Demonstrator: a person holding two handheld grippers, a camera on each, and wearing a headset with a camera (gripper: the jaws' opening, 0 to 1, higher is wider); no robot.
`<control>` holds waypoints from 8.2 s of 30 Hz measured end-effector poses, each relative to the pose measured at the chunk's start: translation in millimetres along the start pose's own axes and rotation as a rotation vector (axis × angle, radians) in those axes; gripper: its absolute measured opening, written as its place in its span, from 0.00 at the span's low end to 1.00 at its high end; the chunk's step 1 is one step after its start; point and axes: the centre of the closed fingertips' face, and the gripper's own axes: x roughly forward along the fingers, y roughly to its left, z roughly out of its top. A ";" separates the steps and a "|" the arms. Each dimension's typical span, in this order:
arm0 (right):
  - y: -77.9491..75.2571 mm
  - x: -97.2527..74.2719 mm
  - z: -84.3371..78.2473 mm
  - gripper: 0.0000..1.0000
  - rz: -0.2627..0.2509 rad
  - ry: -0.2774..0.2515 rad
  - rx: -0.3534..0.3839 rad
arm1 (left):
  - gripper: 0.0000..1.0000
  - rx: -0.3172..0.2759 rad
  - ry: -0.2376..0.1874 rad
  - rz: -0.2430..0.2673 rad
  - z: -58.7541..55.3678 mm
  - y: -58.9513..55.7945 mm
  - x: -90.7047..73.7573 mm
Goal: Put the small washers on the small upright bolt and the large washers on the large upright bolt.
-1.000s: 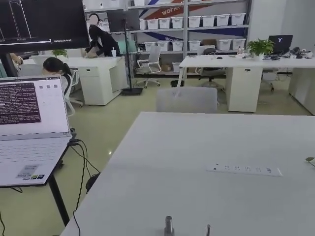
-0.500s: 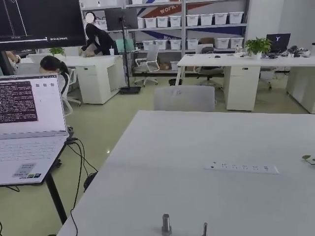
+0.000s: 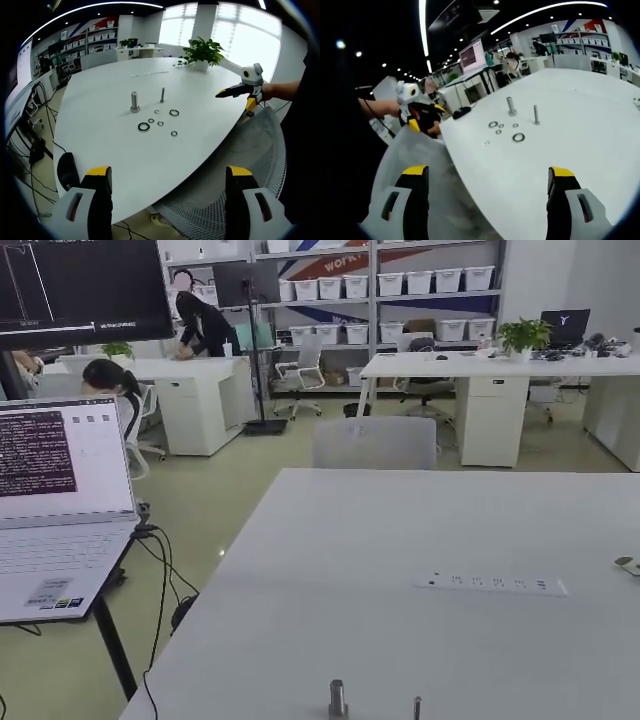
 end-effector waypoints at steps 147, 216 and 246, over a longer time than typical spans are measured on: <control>-85.0 158.5 17.8 0.43 0.035 0.746 -0.576 | 0.84 0.206 -0.010 -0.122 22.1 40.2 18.3; -79.2 160.8 12.4 0.21 0.042 0.897 -0.610 | 0.92 0.291 -0.017 -0.110 30.4 34.4 24.5; -70.7 145.6 73.6 0.21 0.013 0.896 -0.579 | 0.90 0.288 -0.004 -0.089 32.0 42.5 23.3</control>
